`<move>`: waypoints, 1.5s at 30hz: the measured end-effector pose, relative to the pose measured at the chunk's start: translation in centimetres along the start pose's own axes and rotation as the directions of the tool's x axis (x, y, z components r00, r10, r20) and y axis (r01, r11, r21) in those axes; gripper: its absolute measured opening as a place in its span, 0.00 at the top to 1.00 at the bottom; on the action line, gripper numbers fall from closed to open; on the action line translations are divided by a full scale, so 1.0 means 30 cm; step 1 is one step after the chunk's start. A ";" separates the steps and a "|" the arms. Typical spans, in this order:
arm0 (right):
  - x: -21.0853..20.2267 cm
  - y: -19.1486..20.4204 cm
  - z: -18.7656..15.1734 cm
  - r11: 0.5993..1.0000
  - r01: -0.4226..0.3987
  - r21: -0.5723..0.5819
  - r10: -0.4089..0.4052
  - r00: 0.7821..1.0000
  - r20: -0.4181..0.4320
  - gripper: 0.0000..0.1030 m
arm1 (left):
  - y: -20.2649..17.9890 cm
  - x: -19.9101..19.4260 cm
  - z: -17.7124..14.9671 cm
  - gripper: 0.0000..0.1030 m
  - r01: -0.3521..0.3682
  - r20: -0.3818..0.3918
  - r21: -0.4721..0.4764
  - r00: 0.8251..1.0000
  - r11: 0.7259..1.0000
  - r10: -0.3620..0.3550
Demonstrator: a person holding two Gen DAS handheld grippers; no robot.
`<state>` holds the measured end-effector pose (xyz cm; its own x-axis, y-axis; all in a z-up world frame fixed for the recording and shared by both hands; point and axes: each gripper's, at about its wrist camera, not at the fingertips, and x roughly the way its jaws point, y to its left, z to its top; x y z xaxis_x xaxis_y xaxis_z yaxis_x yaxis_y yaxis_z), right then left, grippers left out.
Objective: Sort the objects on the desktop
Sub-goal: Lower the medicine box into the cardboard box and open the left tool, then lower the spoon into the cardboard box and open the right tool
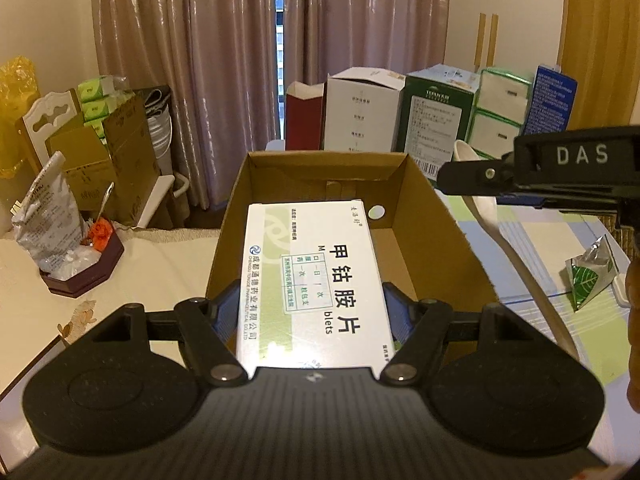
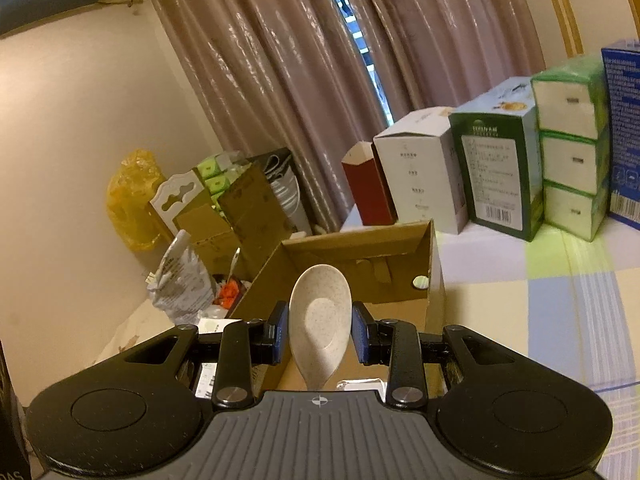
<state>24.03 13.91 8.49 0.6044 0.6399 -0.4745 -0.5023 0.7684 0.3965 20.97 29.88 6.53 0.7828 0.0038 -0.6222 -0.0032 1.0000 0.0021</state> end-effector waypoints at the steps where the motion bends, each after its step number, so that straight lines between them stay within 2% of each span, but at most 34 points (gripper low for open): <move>1: 0.007 -0.001 -0.005 1.000 0.003 -0.003 -0.003 1.000 -0.003 0.71 | 0.002 0.010 -0.004 0.34 -0.002 -0.004 0.001 1.000 1.000 0.002; 7: 0.026 -0.002 -0.034 1.000 0.009 -0.003 -0.009 1.000 -0.019 0.71 | 0.012 0.047 -0.020 0.32 -0.001 -0.026 0.003 1.000 1.000 0.001; 17: 0.026 0.011 -0.044 1.000 0.011 0.010 -0.011 1.000 -0.026 0.70 | 0.032 -0.006 -0.037 0.32 -0.011 -0.006 -0.012 1.000 1.000 0.011; 20: 0.011 0.012 -0.030 1.000 0.000 0.024 0.000 1.000 -0.007 0.44 | 0.032 -0.025 -0.037 0.32 -0.011 -0.002 -0.013 1.000 1.000 0.011; 34: -0.114 -0.032 -0.017 0.998 0.035 0.043 -0.036 0.999 0.015 0.39 | 0.007 -0.099 -0.047 0.28 -0.014 0.009 -0.020 1.000 1.000 0.014; 45: -0.341 -0.094 -0.080 0.992 0.071 0.103 -0.074 0.997 0.031 0.20 | -0.066 -0.244 -0.051 0.21 -0.004 0.044 -0.029 0.999 1.000 0.006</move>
<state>17.77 5.19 10.35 0.6588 0.5806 -0.4784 -0.3917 0.8076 0.4408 14.29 27.86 9.88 0.8094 0.0095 -0.5872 -0.0249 0.9995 -0.0182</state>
